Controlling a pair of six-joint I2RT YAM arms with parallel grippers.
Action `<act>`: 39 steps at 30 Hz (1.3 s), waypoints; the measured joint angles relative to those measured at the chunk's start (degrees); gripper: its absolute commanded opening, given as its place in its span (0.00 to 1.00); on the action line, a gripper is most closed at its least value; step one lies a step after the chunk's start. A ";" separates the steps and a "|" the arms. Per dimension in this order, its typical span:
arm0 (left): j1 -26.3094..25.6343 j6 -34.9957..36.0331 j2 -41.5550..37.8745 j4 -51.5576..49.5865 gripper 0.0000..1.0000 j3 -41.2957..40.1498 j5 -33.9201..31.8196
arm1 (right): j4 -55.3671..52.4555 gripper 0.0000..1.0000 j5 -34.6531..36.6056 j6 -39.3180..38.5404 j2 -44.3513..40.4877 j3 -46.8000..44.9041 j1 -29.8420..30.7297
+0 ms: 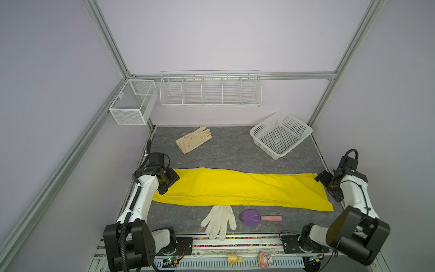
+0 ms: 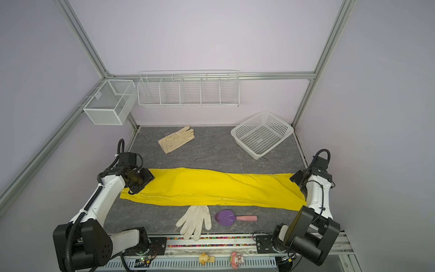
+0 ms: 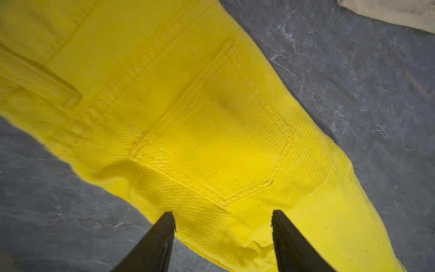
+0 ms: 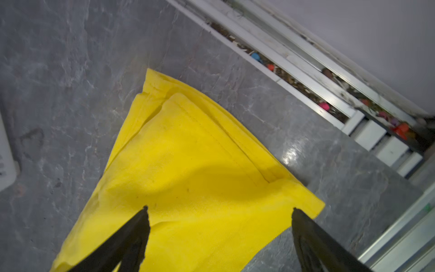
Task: Fold and stack the trousers
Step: Fold the trousers at the center of the table.
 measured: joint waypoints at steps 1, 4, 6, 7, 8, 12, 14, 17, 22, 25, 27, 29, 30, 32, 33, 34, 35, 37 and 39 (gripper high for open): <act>-0.35 0.28 0.31 1.49 0.72 -0.48 1.25 | 0.50 0.93 -0.96 -2.95 2.14 0.81 0.00; -1.20 1.38 0.96 4.85 0.73 -1.66 4.44 | 1.20 0.94 -3.43 -10.08 6.54 2.89 0.00; -1.36 2.34 1.68 6.40 0.73 -1.95 6.10 | 1.18 0.93 -4.52 -14.03 9.88 4.85 0.00; -1.36 2.80 2.10 7.04 0.73 -2.03 6.75 | 1.18 0.93 -4.72 -15.72 11.82 5.95 0.00; -1.36 3.26 2.47 7.41 0.73 -2.03 7.19 | 1.20 0.92 -4.72 -17.20 13.75 6.97 0.00; -1.36 4.46 3.76 8.46 0.73 -2.05 8.39 | 1.25 0.91 -5.18 -21.70 19.74 9.31 0.00; -1.36 4.98 4.26 8.68 0.73 -2.05 8.57 | 0.94 0.91 -5.18 -23.32 21.99 10.23 0.00; -1.36 5.53 4.87 8.70 0.73 -2.05 8.61 | 0.83 0.91 -5.18 -25.03 24.85 11.30 0.00; -1.36 6.49 5.25 8.76 0.74 -2.05 8.59 | -0.52 0.81 -5.09 -26.49 27.41 13.31 0.07; -1.36 7.39 5.77 8.81 0.77 -2.05 8.59 | -0.24 0.61 -4.17 -26.97 27.74 13.38 0.76; -1.36 8.04 5.92 8.81 0.78 -2.05 8.61 | -0.17 0.49 -3.04 -27.02 28.17 13.70 1.79; -1.36 8.79 5.92 8.76 0.79 -2.05 8.61 | -0.17 0.30 -2.49 -26.95 28.63 14.19 2.43; -1.36 9.18 5.92 8.74 0.80 -2.05 8.61 | -0.11 0.23 -2.73 -26.95 28.70 14.32 2.64; -1.36 9.79 5.92 8.72 0.80 -2.05 8.63 | -0.09 0.18 -3.32 -26.53 28.68 14.27 3.13; -1.36 10.01 5.90 8.72 0.80 -2.05 8.63 | -0.09 0.17 -3.39 -26.27 28.50 14.23 3.37; -1.36 10.25 5.90 8.74 0.80 -2.05 8.63 | -0.04 0.15 -3.41 -26.05 28.20 14.05 3.56; -1.36 10.45 5.90 8.72 0.80 -2.05 8.63 | -0.04 0.14 -3.30 -25.83 27.87 13.88 3.65; -1.36 10.95 6.03 8.72 0.80 -2.05 8.61 | -0.61 0.13 -3.23 -25.05 26.62 13.60 3.69; -1.36 11.26 6.60 8.76 0.80 -2.05 8.61 | -1.73 0.13 -3.48 -24.00 24.33 13.64 3.69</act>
